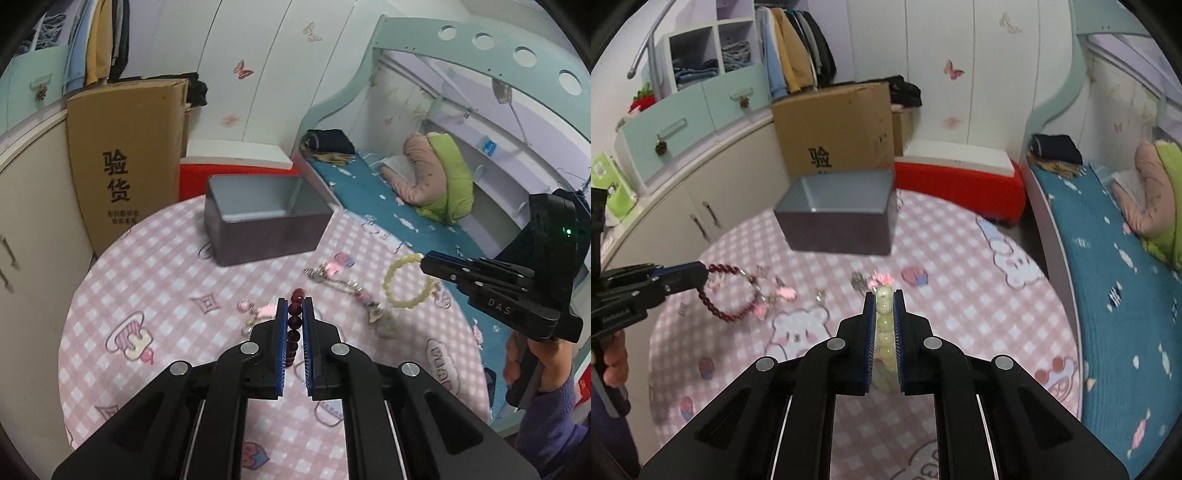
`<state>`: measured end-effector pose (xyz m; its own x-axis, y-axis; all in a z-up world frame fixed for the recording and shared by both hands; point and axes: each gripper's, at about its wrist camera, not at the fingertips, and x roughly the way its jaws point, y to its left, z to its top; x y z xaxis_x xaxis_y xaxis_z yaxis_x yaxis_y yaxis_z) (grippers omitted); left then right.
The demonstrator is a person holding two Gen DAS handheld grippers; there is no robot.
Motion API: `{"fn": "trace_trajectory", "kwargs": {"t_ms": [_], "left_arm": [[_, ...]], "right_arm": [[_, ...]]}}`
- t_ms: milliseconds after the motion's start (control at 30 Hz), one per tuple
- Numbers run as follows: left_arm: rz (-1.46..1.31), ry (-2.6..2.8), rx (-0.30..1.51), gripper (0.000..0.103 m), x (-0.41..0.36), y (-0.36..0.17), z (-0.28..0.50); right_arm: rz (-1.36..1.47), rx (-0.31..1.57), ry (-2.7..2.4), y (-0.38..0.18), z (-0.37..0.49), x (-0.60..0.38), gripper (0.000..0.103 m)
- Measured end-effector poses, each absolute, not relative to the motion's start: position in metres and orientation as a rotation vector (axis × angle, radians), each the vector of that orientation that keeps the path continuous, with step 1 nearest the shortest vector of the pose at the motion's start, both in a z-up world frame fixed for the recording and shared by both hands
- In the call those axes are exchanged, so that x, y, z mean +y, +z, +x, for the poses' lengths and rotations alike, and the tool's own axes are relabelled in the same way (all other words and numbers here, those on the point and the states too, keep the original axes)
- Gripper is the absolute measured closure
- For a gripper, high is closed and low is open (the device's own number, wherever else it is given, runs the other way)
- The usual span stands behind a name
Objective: Organize jewelry
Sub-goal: 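Lift the red bracelet with the left gripper while the right gripper grasps the cream bead bracelet, then carry both bracelets over the grey metal box and open the left gripper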
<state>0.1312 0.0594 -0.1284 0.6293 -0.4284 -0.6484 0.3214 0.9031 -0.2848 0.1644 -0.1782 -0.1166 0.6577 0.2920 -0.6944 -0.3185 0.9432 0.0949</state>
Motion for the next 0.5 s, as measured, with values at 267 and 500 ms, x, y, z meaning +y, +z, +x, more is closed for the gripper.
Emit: {"fn": "trace_trajectory", "kwargs": {"t_ms": [267, 500], "left_arm": [[-0.123, -0.476, 0.724, 0.097, 0.046, -0.092, 0.163], [-0.124, -0.448, 0.712, 0.097, 0.044, -0.073, 0.226]], "right_arm": [[-0.031, 0.702, 0.373, -0.082, 0.199, -0.161, 0.093], [-0.006, 0.661, 0.387, -0.061, 0.251, -0.142, 0.093]]}}
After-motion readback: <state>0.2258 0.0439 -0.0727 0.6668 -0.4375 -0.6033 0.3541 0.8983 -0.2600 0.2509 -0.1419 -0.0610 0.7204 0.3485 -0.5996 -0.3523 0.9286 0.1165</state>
